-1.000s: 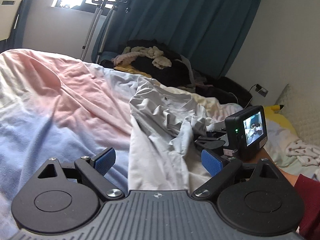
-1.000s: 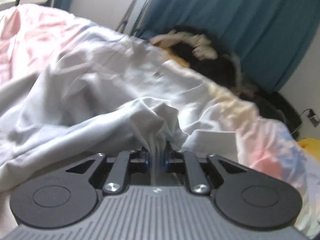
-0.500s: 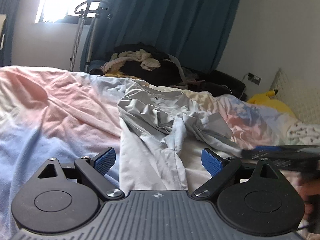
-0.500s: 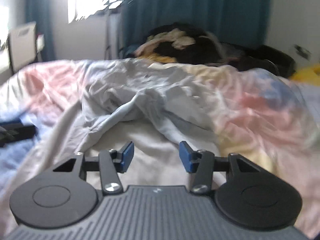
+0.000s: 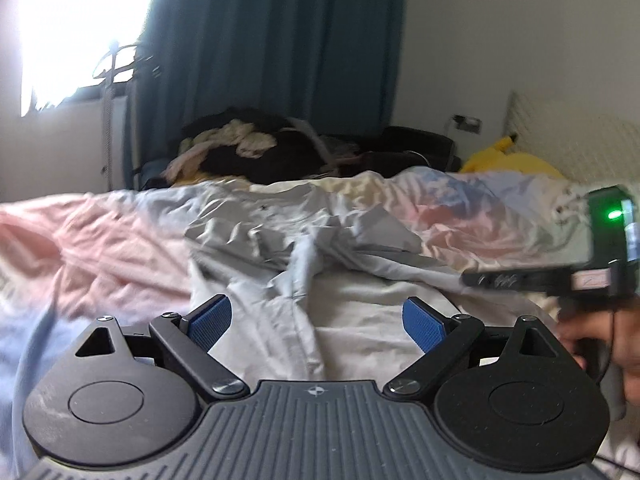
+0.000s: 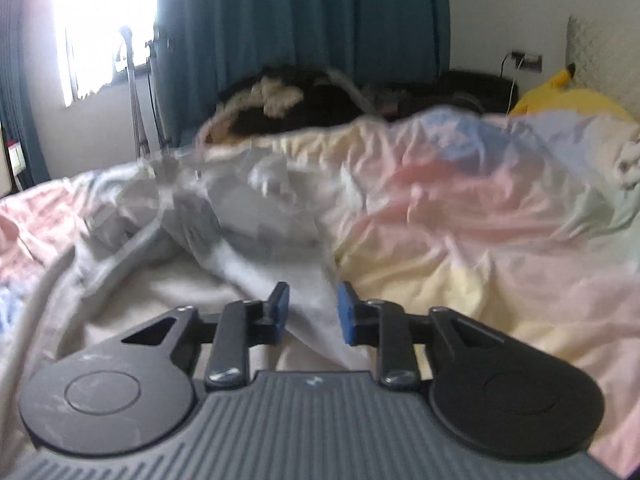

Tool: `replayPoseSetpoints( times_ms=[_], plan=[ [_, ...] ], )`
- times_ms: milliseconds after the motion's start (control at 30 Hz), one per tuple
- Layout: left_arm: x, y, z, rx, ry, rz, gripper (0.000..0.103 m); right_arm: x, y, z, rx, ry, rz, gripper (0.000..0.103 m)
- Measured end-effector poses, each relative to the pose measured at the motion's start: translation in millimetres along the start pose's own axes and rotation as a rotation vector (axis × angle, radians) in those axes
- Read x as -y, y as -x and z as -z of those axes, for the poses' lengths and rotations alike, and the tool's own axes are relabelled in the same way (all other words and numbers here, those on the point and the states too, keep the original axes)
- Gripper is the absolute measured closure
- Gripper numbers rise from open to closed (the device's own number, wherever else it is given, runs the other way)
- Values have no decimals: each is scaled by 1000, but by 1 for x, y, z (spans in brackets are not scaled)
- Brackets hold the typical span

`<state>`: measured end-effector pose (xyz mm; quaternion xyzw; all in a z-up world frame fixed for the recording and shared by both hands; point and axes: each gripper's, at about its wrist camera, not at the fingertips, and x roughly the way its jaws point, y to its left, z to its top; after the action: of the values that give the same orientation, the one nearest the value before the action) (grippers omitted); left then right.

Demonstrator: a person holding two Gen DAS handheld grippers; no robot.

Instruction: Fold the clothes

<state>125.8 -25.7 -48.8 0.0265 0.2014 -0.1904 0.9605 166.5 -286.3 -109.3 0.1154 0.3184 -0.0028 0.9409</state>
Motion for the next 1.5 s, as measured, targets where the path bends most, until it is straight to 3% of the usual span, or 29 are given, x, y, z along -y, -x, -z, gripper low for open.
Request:
replayPoseSetpoints(
  times_ms=[133, 367, 567, 633, 733, 800, 833, 900, 967, 1100, 1167, 1300, 1367, 1500],
  plan=[
    [13, -30, -23, -10, -24, 47, 13, 10, -14, 3, -24, -50, -5, 85],
    [60, -124, -71, -69, -174, 129, 18, 18, -13, 9, -9, -127, -27, 85],
    [84, -205, -76, -166, -372, 129, 24, 25, -12, 14, 3, -193, -47, 85],
    [86, -225, -75, -199, -429, 137, 34, 25, -12, 15, 5, -202, -46, 86],
    [91, -244, -73, -253, -483, 198, 65, 23, -13, 14, 6, -201, -37, 86],
    [86, -252, -81, -292, -418, 217, 98, 22, -14, 14, 6, -201, -32, 86],
    [84, -256, -85, -311, -379, 224, 100, 21, -14, 14, 6, -201, -29, 86],
    [76, -261, -96, -322, -287, 222, 101, 20, -15, 14, 6, -200, -23, 86],
    [55, -265, -117, -290, -120, 192, 101, 18, -15, 13, 7, -200, -17, 86],
    [10, -284, -143, -263, 160, 97, 102, 16, -16, 13, 7, -199, -6, 84],
    [-8, -300, -143, -285, 252, 46, 102, 14, -17, 13, 8, -198, 0, 84],
    [-21, -333, -118, -401, 275, -81, 102, 12, -20, 13, 14, -182, 7, 84],
    [-25, -341, -102, -445, 273, -111, 102, 12, -22, 14, 18, -178, 9, 84],
    [-18, -340, -92, -403, 165, -105, 101, 11, -25, 14, 25, -170, 15, 84]
  ],
)
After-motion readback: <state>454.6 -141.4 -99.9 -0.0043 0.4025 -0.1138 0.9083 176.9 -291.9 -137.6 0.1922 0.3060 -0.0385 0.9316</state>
